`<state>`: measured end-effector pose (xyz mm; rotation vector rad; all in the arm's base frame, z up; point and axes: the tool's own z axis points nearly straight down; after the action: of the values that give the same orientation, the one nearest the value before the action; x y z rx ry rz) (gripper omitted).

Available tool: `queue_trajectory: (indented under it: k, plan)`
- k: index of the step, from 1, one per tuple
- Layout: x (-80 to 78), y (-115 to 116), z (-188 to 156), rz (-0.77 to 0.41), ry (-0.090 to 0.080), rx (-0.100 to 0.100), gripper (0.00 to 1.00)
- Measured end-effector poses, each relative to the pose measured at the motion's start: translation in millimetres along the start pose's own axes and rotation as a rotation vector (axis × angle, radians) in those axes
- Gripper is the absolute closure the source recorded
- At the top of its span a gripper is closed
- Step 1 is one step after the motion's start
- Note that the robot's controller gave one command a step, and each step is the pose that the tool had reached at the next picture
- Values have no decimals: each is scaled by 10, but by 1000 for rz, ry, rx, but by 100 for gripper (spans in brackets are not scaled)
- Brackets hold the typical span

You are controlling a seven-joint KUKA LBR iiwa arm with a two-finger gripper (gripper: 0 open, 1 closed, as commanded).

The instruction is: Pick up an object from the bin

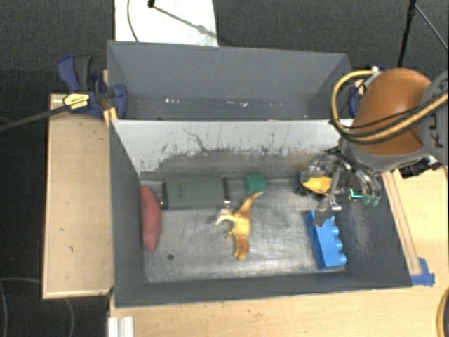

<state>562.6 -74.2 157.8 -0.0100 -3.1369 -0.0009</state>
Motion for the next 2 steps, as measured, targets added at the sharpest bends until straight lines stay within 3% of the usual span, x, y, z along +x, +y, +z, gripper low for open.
queue_trajectory:
  k: [1, 2]
  plan:
    - [-19, 2, -44, -2, -8, 1, 0]
    - [325, -214, 401, -364, -10, 2, 0]
